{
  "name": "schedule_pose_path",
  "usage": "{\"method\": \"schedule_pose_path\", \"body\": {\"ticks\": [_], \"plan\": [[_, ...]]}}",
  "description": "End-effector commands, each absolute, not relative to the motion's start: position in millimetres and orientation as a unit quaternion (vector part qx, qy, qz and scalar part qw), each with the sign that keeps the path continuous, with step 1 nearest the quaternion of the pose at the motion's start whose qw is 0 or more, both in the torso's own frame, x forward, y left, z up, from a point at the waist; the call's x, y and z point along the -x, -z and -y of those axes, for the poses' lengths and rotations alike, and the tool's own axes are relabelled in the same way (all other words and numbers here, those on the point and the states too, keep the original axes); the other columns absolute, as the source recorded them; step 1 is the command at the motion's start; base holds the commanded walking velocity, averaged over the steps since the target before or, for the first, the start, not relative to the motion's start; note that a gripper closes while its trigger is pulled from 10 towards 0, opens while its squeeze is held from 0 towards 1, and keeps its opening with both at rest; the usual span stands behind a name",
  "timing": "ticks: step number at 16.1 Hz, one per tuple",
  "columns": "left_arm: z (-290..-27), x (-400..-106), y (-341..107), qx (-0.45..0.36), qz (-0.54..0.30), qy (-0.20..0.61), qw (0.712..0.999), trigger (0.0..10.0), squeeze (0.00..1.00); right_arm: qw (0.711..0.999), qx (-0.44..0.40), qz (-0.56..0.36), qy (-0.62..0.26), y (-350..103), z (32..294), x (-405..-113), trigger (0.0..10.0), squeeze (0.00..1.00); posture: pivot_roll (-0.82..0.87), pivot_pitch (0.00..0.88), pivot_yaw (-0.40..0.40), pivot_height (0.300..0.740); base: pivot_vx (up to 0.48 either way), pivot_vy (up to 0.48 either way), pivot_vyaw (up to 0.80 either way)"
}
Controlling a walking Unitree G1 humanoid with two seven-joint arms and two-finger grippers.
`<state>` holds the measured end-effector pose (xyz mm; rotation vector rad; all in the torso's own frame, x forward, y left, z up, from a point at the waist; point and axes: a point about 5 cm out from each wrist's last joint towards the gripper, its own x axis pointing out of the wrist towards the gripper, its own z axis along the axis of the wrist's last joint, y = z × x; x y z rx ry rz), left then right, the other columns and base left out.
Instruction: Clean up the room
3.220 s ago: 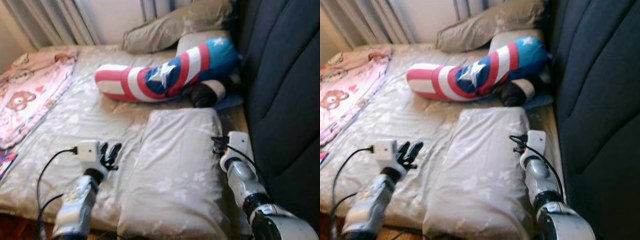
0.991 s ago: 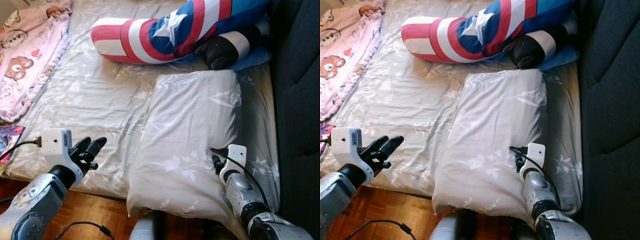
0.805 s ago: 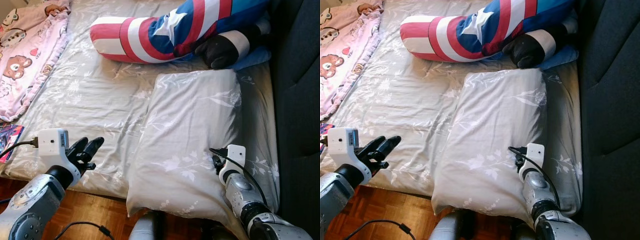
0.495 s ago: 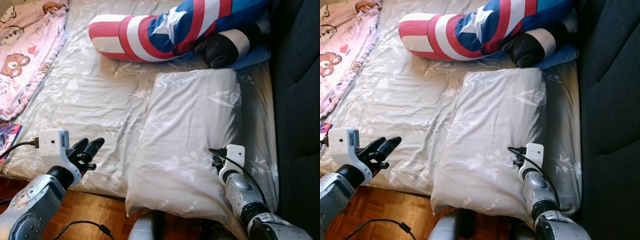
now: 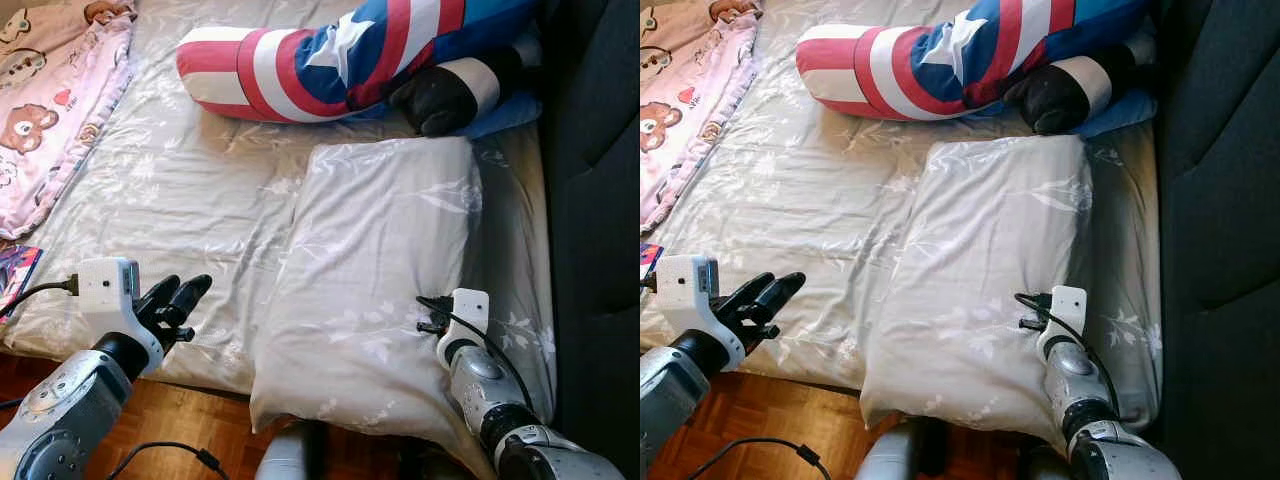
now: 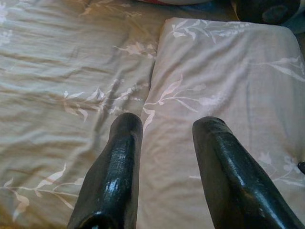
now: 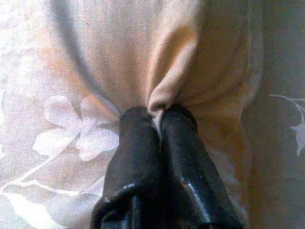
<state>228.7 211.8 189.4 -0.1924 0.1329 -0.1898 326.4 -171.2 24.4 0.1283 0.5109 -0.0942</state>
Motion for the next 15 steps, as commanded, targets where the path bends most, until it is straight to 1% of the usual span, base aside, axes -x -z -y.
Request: {"method": "schedule_pose_path", "body": {"ticks": [1, 4, 9, 10, 13, 15], "plan": [[-215, -225, -186, 0.088, -0.075, 0.083, 0.99, 10.0, 0.0, 0.946, -0.076, -0.315, 0.022, 1, 152, -306, 0.0, 0.0, 0.36, 0.402, 0.182, 0.74, 0.0, 0.0, 0.0], [-216, -227, -183, 0.09, -0.073, 0.08, 0.99, 10.0, 0.0, 0.947, -0.081, -0.309, 0.022, -1, 152, -308, 0.0, 0.0, 0.35, 0.392, 0.164, 0.74, 0.0, 0.0, 0.0], [-216, -228, -183, 0.092, -0.07, 0.077, 0.99, 10.0, 0.0, 0.948, -0.078, -0.308, 0.019, -2, 151, -309, 0.0, 0.0, 0.35, 0.386, 0.158, 0.74, 0.0, 0.0, 0.0], [-214, -236, -175, 0.098, -0.063, 0.071, 0.991, 10.0, 0.0, 0.952, -0.073, -0.295, 0.02, -10, 155, -316, 0.0, 0.0, 0.32, 0.326, 0.126, 0.74, 0.0, 0.0, 0.0], [-218, -247, -169, 0.104, -0.056, 0.059, 0.991, 10.0, 0.0, 0.955, -0.068, -0.288, 0.028, -14, 164, -319, 0.0, 0.0, 0.28, 0.245, 0.106, 0.74, 0.0, 0.0, 0.0], [-217, -254, -161, 0.105, -0.056, 0.057, 0.991, 10.0, 0.0, 0.96, -0.055, -0.27, 0.053, -24, 181, -326, 0.0, 0.0, 0.25, 0.187, 0.099, 0.74, 0.0, 0.0, 0.0]]}}
